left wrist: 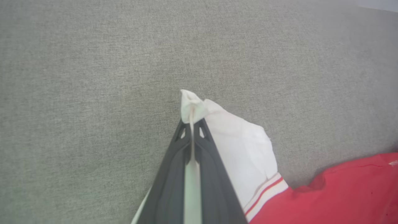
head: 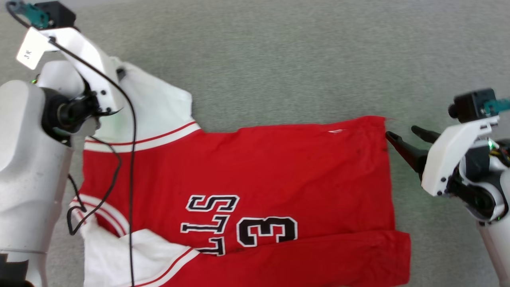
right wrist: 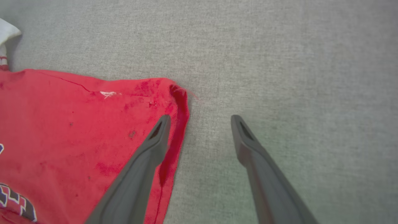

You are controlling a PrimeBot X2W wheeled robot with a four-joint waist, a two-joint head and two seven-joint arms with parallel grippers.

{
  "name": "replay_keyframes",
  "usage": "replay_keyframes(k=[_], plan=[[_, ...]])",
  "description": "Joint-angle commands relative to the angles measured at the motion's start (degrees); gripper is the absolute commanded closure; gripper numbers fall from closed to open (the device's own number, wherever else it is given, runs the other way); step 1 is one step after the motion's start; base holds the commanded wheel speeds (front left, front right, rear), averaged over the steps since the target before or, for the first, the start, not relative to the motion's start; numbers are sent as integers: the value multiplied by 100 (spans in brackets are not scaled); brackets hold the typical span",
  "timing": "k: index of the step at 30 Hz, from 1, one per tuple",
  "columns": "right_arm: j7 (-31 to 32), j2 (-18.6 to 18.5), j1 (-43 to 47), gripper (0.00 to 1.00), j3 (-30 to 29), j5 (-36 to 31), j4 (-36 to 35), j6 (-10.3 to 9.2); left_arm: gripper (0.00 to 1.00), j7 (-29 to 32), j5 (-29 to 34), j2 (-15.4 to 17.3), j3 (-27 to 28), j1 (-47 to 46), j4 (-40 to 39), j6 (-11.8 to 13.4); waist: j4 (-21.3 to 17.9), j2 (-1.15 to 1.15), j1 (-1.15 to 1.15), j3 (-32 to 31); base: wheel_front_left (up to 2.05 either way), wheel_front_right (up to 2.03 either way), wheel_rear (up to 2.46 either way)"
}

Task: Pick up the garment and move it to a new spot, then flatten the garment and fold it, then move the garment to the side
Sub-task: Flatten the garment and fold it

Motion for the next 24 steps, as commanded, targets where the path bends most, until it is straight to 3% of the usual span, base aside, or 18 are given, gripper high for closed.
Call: replay_keyframes(k=[1, 13, 16, 17, 24], plan=[[199, -85, -269, 0, 174, -14, 113, -2, 100, -119, 12, -80, -15, -130, -72, -60, 197, 0, 0, 47, 0, 0, 0], [1231, -247, -1081, 0, 1367, 258, 1278, -1, 100, -494, 12, -307, -123, -125, -176, -217, 542, 0, 0, 310, 0, 0, 0], [1499, -247, -1070, 90, 1642, 386, 1545, 6, 100, -569, 10, -349, -143, -61, -110, -260, 599, 0, 0, 284, 0, 0, 0], [1491, -242, -1083, 100, 1676, 445, 1589, 6, 100, -601, 3, -358, -146, -53, -82, -270, 613, 0, 0, 270, 0, 0, 0], [950, -413, -1500, 100, 1615, 611, 1478, -2, 100, -887, -41, -376, -107, 106, 65, -380, 635, 0, 0, 31, 0, 0, 0]])
